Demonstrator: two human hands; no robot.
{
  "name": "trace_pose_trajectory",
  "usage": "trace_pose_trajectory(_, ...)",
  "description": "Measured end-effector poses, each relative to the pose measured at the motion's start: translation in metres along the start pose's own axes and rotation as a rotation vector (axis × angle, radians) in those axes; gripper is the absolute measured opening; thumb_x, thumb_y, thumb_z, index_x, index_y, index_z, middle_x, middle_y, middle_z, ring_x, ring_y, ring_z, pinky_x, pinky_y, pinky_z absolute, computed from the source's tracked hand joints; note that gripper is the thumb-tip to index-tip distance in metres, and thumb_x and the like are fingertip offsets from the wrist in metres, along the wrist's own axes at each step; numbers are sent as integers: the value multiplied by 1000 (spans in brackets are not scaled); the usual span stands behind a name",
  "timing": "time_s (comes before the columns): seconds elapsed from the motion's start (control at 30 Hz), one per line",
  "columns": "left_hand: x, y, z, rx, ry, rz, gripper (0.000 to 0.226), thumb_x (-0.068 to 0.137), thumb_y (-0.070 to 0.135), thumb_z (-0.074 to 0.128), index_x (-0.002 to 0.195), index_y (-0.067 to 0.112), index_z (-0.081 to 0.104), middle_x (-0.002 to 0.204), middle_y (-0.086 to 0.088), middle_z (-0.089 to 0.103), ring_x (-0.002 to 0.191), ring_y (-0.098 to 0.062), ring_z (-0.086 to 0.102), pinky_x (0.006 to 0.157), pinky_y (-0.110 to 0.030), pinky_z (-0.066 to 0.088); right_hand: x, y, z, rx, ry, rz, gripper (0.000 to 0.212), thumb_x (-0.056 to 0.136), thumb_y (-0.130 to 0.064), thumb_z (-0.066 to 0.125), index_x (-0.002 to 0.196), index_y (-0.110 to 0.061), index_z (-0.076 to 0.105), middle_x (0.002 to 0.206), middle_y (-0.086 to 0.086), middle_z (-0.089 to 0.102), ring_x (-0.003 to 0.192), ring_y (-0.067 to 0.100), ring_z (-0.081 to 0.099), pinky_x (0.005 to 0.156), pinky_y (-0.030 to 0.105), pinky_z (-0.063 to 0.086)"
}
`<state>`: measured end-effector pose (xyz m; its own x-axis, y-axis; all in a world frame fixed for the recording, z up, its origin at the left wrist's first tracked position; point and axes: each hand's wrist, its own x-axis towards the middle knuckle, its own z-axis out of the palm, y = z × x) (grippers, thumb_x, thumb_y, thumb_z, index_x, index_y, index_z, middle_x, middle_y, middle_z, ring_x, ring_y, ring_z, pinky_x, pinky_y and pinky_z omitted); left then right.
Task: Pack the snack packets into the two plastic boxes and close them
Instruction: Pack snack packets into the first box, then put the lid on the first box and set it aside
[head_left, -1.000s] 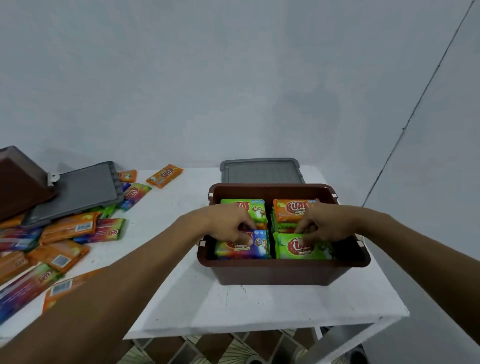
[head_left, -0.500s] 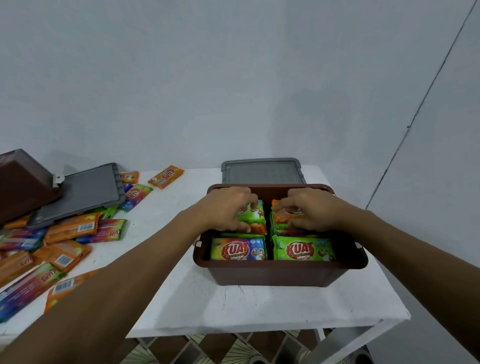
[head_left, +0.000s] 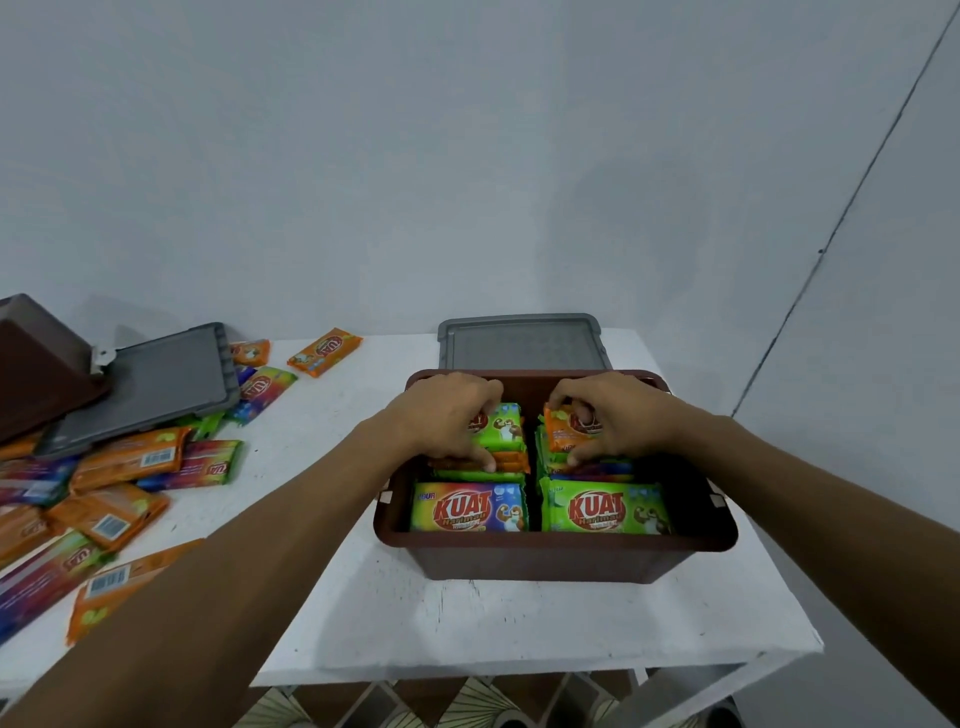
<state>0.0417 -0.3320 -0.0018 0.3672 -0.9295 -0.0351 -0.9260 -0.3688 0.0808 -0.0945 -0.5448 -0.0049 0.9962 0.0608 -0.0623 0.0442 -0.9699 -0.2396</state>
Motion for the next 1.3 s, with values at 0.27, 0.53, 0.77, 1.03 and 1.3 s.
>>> trace_pose_trajectory(0.27, -2, -7, -10, -353, 87, -24, 41, 75, 51, 76, 93, 17, 63, 80, 5, 63, 68, -8, 56, 60, -27, 47, -1, 0, -12, 313, 84, 67, 26, 79, -37, 77, 98, -23, 67, 75, -7, 67, 62, -2, 59, 62, 18, 47)
trace_pose_trajectory(0.53, 16, -47, -23, -561, 451, -209, 22, 88, 42, 66, 81, 21, 62, 81, 6, 65, 63, -8, 55, 58, -24, 45, 31, 27, -38, 522, 411, 282, 12, 90, -29, 66, 92, -18, 69, 79, 3, 68, 65, 14, 61, 64, 29, 49)
trace_pose_trajectory(0.77, 79, -107, 3, -572, 299, -390, 27, 91, 43, 61, 91, 17, 62, 96, 2, 66, 80, -14, 61, 66, -25, 45, 85, 79, -28, 516, 207, 488, 22, 91, -31, 64, 106, -15, 63, 95, 14, 70, 74, 21, 70, 64, 32, 53)
trace_pose_trajectory(1.03, 139, -145, 34, -656, -38, -634, 42, 93, 47, 57, 117, 13, 52, 98, -11, 68, 66, -19, 69, 69, -32, 60, 137, 120, -12, 605, 16, 870, 62, 89, -41, 64, 137, -16, 35, 114, 12, 60, 93, 28, 66, 61, 35, 58)
trace_pose_trajectory(1.3, 139, -152, 20, -1288, 82, -819, 25, 94, 23, 59, 107, 2, 61, 90, -14, 58, 73, -21, 53, 66, -31, 47, 137, 125, -27, 680, 240, 864, 62, 93, -41, 60, 144, -15, 34, 130, 16, 55, 105, 32, 61, 62, 30, 52)
